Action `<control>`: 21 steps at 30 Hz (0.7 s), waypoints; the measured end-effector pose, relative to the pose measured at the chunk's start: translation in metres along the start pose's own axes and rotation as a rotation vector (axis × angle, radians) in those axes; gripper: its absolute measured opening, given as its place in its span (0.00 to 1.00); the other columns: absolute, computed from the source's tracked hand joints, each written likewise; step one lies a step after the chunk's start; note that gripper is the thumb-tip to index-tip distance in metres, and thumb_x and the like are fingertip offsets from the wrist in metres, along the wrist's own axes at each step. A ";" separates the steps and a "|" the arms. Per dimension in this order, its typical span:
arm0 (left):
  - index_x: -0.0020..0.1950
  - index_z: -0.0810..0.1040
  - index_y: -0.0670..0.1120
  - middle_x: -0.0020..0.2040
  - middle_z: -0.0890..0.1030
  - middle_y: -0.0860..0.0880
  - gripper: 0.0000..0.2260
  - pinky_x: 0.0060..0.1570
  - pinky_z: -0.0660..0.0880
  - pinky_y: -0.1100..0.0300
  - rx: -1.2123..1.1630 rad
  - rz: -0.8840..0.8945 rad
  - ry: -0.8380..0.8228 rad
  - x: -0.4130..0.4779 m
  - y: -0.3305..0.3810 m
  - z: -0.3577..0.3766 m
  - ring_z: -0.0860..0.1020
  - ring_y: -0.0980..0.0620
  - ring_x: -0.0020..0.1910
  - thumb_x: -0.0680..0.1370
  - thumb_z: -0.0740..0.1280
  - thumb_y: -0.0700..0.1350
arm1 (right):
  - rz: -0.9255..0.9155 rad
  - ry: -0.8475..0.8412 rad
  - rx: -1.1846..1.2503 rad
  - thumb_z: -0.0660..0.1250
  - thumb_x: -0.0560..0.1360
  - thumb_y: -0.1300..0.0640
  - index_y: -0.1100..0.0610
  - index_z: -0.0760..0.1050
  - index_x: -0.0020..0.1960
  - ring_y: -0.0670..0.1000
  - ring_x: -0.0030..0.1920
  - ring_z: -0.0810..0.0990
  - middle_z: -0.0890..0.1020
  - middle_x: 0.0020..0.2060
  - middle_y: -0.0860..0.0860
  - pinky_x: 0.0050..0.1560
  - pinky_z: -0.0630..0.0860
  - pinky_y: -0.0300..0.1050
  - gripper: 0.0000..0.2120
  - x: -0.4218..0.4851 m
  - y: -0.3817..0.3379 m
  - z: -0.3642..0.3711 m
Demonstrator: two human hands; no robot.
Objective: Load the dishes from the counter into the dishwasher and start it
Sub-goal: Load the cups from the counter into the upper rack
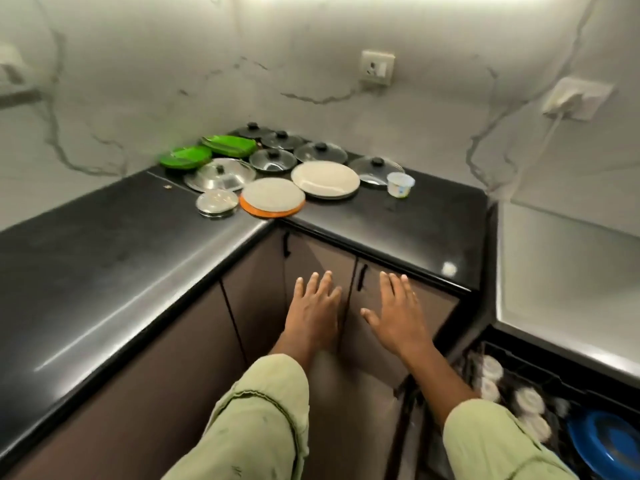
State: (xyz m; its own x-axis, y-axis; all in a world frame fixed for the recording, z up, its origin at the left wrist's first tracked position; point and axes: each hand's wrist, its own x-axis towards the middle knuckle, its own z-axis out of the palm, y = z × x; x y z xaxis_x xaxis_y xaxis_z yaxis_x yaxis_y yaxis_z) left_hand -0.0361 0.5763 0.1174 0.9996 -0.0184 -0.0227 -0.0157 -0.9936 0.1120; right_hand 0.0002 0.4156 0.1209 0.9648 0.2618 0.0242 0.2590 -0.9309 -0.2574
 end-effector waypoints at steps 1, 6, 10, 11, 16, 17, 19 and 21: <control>0.79 0.60 0.48 0.81 0.50 0.43 0.25 0.77 0.46 0.41 -0.006 -0.016 0.006 0.003 -0.015 -0.005 0.49 0.42 0.80 0.81 0.59 0.46 | -0.017 -0.005 -0.004 0.62 0.79 0.42 0.57 0.45 0.80 0.55 0.79 0.44 0.50 0.79 0.54 0.78 0.47 0.51 0.40 0.009 -0.016 0.000; 0.79 0.58 0.50 0.82 0.49 0.44 0.26 0.77 0.45 0.41 -0.031 -0.122 0.024 0.000 -0.095 -0.018 0.47 0.42 0.80 0.81 0.60 0.44 | -0.117 -0.027 -0.005 0.61 0.79 0.42 0.56 0.43 0.80 0.54 0.79 0.43 0.49 0.80 0.54 0.78 0.48 0.52 0.40 0.047 -0.092 0.012; 0.80 0.56 0.50 0.82 0.48 0.44 0.27 0.77 0.44 0.42 -0.036 -0.186 0.006 0.000 -0.138 -0.017 0.46 0.42 0.80 0.82 0.60 0.44 | -0.165 -0.037 -0.003 0.61 0.79 0.42 0.55 0.43 0.80 0.54 0.79 0.43 0.49 0.80 0.54 0.78 0.47 0.52 0.40 0.070 -0.128 0.024; 0.81 0.55 0.50 0.82 0.48 0.45 0.28 0.77 0.43 0.42 -0.040 -0.186 -0.001 0.002 -0.144 -0.017 0.46 0.42 0.80 0.82 0.60 0.44 | -0.167 -0.040 -0.007 0.61 0.79 0.42 0.55 0.43 0.80 0.54 0.79 0.43 0.49 0.80 0.54 0.78 0.47 0.52 0.40 0.074 -0.133 0.025; 0.81 0.54 0.51 0.82 0.47 0.45 0.28 0.76 0.42 0.42 -0.028 -0.149 -0.015 0.027 -0.158 -0.017 0.45 0.42 0.80 0.82 0.61 0.44 | -0.118 -0.038 0.030 0.62 0.79 0.43 0.54 0.43 0.80 0.54 0.79 0.43 0.49 0.80 0.53 0.78 0.48 0.52 0.40 0.105 -0.137 0.029; 0.81 0.55 0.51 0.82 0.47 0.45 0.28 0.76 0.43 0.42 -0.021 -0.138 -0.017 0.036 -0.159 -0.016 0.45 0.42 0.80 0.82 0.61 0.44 | -0.107 -0.036 0.035 0.62 0.79 0.43 0.54 0.43 0.80 0.54 0.79 0.43 0.50 0.80 0.54 0.78 0.48 0.52 0.40 0.113 -0.134 0.030; 0.81 0.55 0.51 0.82 0.47 0.45 0.29 0.76 0.43 0.42 -0.010 -0.121 -0.027 0.056 -0.159 -0.014 0.45 0.42 0.80 0.82 0.61 0.44 | -0.085 -0.035 0.041 0.62 0.79 0.43 0.54 0.44 0.80 0.54 0.79 0.43 0.50 0.80 0.54 0.78 0.49 0.52 0.40 0.128 -0.127 0.033; 0.81 0.54 0.51 0.82 0.47 0.45 0.29 0.76 0.43 0.42 -0.005 -0.102 -0.044 0.079 -0.156 -0.011 0.45 0.42 0.80 0.82 0.62 0.45 | -0.067 -0.035 0.043 0.62 0.79 0.43 0.55 0.44 0.80 0.54 0.79 0.44 0.51 0.79 0.54 0.78 0.49 0.53 0.40 0.144 -0.118 0.034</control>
State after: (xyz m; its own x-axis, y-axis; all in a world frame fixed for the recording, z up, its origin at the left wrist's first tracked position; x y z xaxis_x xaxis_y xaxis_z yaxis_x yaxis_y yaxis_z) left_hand 0.0455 0.7311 0.1090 0.9939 0.0778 -0.0778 0.0863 -0.9899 0.1122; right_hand 0.1071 0.5718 0.1217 0.9431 0.3324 0.0093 0.3200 -0.8995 -0.2976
